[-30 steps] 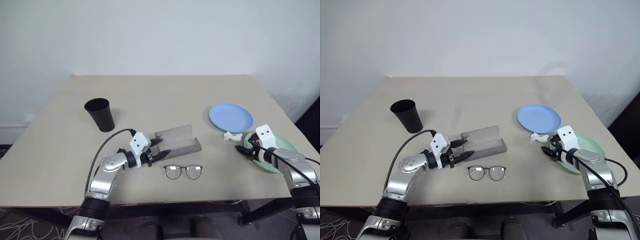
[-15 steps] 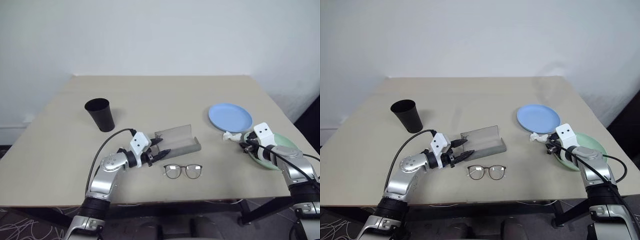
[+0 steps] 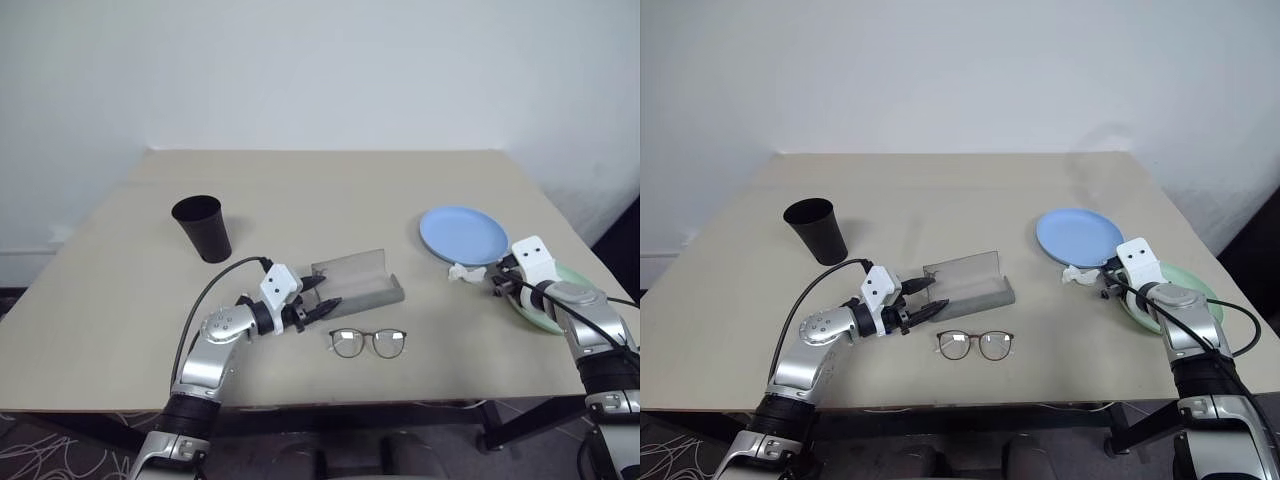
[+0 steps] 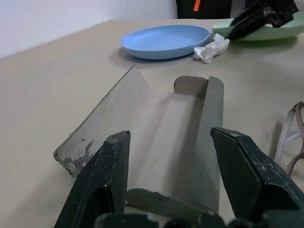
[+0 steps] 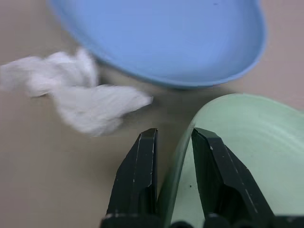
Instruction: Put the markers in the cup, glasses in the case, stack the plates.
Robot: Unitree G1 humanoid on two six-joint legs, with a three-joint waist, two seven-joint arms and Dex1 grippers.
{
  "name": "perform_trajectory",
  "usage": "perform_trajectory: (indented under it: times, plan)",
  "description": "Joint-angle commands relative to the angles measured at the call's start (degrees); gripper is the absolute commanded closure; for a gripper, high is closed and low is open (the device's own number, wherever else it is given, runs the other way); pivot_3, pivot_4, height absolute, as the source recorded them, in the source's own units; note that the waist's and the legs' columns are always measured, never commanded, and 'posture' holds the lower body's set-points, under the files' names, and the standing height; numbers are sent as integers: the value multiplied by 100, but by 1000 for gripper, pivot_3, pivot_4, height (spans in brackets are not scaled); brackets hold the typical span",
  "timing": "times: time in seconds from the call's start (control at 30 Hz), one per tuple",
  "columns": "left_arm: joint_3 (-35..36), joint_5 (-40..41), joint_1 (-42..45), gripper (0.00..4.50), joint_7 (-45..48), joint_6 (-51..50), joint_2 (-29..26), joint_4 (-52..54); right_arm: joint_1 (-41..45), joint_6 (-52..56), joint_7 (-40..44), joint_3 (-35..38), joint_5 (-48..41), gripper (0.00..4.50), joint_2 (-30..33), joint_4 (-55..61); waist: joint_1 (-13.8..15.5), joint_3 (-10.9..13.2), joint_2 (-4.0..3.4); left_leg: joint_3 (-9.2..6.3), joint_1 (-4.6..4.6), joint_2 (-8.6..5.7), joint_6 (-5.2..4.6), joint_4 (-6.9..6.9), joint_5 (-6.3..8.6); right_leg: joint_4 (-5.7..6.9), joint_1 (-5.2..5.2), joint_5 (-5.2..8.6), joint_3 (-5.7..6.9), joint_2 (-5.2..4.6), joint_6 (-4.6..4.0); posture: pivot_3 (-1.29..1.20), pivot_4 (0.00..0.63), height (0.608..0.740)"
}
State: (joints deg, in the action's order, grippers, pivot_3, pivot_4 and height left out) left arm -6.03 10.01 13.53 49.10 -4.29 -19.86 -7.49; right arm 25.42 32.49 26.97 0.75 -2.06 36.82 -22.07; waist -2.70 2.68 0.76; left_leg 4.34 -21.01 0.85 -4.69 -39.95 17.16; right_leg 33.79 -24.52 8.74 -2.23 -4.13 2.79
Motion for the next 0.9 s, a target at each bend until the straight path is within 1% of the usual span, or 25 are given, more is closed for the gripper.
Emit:
perform_trajectory:
  times: [0.03, 0.23, 0.37, 0.83, 0.9]
  plan:
    - [-4, 33, 121, 1674, -39, 103, 7, 86, 221, -140, -249, 152, 166, 3656, 108, -225, 0, 0, -1, -1, -1, 0, -3, 1, -2, 0, -1, 0, 0, 0, 0, 0, 0, 732]
    - [-19, 14, 141, 1674, -76, 121, 19, 64, 383, -423, -172, 111, 242, 3656, 146, -515, -5, 1, -2, -7, -3, -2, -6, 9, -2, -1, -2, 0, 1, 3, 0, 0, 0, 732]
    - [-31, 1, 137, 1674, -91, 148, 29, 53, 430, -509, -129, 114, 265, 3803, 142, -546, -6, 1, -3, -5, -2, -2, -8, 8, -2, -1, -2, 0, -1, 3, 0, 0, 0, 732]
    - [-76, -13, 142, 1674, -132, 224, 46, 15, 497, -619, -199, 231, 278, 3808, 189, 39, -7, 1, -9, -6, -3, -1, -8, 9, -2, -1, -3, 0, -1, 4, 1, 0, 0, 732]
    - [-88, -19, 156, 1674, -136, 234, 60, 3, 554, -776, -255, 263, 291, 3808, 188, 53, -7, 1, -10, -6, -2, -1, -8, 9, -2, -1, -3, 0, -1, 4, 0, 0, 0, 732]
